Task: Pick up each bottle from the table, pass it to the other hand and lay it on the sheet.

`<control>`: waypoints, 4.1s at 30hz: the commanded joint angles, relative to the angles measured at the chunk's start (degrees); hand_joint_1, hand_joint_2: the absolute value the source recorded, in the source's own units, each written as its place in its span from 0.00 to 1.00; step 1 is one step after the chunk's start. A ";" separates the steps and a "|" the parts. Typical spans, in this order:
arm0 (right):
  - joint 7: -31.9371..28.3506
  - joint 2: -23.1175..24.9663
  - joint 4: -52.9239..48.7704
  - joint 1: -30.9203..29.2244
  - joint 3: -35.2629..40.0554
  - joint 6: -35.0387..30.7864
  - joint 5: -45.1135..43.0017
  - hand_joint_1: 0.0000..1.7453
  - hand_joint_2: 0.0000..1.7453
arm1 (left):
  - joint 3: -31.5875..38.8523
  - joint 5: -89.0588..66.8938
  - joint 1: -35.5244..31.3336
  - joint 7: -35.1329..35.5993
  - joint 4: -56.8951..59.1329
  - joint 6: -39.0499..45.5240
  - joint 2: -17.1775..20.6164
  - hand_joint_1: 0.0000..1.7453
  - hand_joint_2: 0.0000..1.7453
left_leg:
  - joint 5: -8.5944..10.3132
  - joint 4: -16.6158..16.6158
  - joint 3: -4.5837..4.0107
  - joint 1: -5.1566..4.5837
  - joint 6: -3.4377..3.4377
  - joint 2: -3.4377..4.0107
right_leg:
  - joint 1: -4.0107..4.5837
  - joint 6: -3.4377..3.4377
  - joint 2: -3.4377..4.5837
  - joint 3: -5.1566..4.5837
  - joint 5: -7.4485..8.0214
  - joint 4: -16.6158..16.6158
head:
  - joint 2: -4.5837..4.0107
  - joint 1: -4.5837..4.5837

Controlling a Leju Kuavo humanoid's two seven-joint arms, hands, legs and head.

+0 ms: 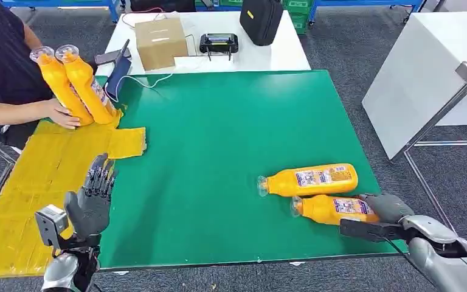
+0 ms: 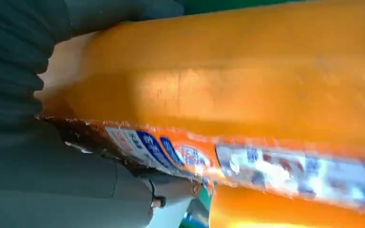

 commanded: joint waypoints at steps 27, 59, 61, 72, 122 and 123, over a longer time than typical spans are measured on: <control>-5.08 57.48 28.77 -30.41 11.51 -15.47 -36.45 1.00 1.00 | -13.89 8.57 -3.83 4.27 -5.80 7.64 -8.90 0.00 1.00 | 0.54 0.08 -1.20 0.36 -0.59 0.06 | 0.37 -0.61 0.44 -0.82 0.34 0.44 | 0.00 -0.02; -2.08 58.08 19.03 -24.22 54.05 -13.14 -35.29 1.00 1.00 | -5.14 0.93 -2.75 -0.53 -2.52 12.55 -7.09 0.02 1.00 | 0.57 -0.06 -1.23 0.40 -0.57 -0.05 | 0.41 -0.60 0.22 -0.84 0.33 0.28 | 0.00 -0.02; -2.51 58.08 19.14 -24.21 53.79 -12.91 -34.91 1.00 1.00 | -4.69 1.73 -2.48 -1.68 -2.52 10.89 -6.90 1.00 1.00 | 0.58 -0.04 -1.25 0.42 -0.58 -0.10 | 0.42 -0.60 0.18 -0.85 0.33 0.29 | 0.00 0.00; -2.61 58.08 19.38 -24.42 53.42 -12.89 -34.75 1.00 1.00 | -4.45 1.58 -2.22 -1.79 -2.72 10.73 -6.88 1.00 1.00 | 0.61 -0.06 -1.31 0.39 -0.57 -0.15 | 0.40 -0.59 0.09 -0.90 0.33 0.30 | 0.00 0.00; 5.06 17.20 3.02 -30.57 9.77 -7.06 -22.13 0.00 1.00 | -1.12 -80.36 1.91 14.48 11.55 54.69 5.07 1.00 1.00 | 0.69 0.04 -1.36 0.07 -0.47 -0.62 | 0.16 -0.46 -0.24 -0.81 0.43 0.34 | 0.00 -0.06; 5.02 15.78 1.87 -30.27 9.07 -6.34 -22.69 0.00 1.00 | -1.49 -83.97 1.71 16.66 12.89 55.04 5.59 1.00 1.00 | 0.75 0.02 -1.42 0.02 -0.42 -0.58 | 0.13 -0.41 -0.33 -0.91 0.47 0.34 | 0.00 -0.04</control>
